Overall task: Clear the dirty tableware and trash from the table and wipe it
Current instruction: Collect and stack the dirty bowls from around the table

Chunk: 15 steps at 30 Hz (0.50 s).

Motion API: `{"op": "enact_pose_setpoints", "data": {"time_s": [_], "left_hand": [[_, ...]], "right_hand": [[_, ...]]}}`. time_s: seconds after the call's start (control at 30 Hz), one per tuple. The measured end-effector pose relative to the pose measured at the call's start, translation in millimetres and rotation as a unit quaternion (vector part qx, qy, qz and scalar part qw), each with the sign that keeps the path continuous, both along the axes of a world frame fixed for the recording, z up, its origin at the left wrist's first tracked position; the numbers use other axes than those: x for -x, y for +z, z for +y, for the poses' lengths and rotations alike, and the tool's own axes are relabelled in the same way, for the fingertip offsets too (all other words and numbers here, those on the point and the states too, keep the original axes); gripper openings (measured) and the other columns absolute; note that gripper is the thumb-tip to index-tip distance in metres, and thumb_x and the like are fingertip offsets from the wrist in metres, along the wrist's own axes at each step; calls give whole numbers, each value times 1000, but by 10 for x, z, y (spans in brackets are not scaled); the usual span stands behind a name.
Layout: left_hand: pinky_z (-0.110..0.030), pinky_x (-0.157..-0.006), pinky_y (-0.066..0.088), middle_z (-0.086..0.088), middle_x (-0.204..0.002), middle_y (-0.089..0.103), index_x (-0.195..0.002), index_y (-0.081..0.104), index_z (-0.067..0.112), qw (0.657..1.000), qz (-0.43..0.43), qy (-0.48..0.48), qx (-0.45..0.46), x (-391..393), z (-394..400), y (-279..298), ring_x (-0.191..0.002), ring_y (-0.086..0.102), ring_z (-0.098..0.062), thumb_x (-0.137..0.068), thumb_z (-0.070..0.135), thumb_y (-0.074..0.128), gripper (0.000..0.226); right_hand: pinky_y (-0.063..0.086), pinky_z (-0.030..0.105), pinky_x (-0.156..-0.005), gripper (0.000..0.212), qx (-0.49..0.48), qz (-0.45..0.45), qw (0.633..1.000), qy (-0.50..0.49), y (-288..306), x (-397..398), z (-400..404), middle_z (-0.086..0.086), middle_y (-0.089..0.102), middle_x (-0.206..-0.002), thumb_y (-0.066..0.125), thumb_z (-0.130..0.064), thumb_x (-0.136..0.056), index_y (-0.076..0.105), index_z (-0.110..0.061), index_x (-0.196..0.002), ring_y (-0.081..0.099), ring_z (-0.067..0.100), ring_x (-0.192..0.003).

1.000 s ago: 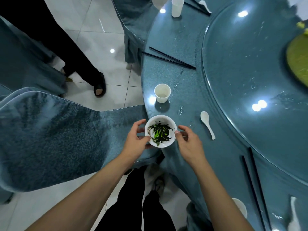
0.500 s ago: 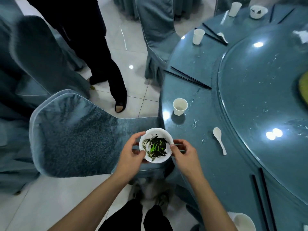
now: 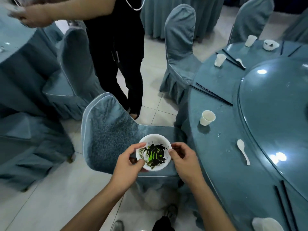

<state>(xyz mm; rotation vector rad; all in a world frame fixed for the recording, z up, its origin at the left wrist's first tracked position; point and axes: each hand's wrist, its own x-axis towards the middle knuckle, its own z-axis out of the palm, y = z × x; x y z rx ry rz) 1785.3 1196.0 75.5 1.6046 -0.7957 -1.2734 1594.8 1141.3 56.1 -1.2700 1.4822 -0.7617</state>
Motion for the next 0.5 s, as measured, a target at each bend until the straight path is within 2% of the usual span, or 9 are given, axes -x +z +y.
{"op": "enact_pose_setpoints", "data": {"time_s": [0.13,0.23,0.33,0.4,0.5], "left_hand": [[-47,-66,64,-1,-97,75,-113,74,32,999,-30,20,11,-539,288,84,-86,74,-25,-84,-15,62,57],[-45,-65,64,-1,-89,75,-112,74,40,996,-77,29,19,-965,510,169,-77,72,-27,-82,-6,68,55],[-47,-68,63,-5,-88,72,-111,74,45,992,-122,30,22,-1363,696,253,-75,68,-35,-79,1,70,54],[-45,-68,64,4,-84,70,-111,74,43,991,-130,37,22,-1583,814,350,-70,68,-34,-79,0,69,54],[-41,-66,64,20,-85,71,-112,73,39,989,-135,44,33,-1848,932,475,-64,71,-26,-81,-4,68,53]], "right_hand": [[57,33,-87,13,25,-10,999,22,149,-554,292,-11,74,-95,69,-26,-94,67,-31,-106,69,5,-91],[55,29,-84,15,49,-37,998,26,266,-992,526,-11,74,-95,65,-34,-96,66,-29,-110,69,6,-91],[56,38,-90,23,72,-30,997,19,319,-1355,693,-11,72,-102,55,-49,-98,64,-35,-113,68,9,-97],[54,37,-92,22,94,5,995,14,350,-1526,770,-14,69,-106,55,-43,-100,63,-33,-118,65,4,-98],[50,33,-96,32,148,126,980,50,405,-1676,827,-12,60,-119,59,-32,-99,57,-31,-130,58,4,-106]]}}
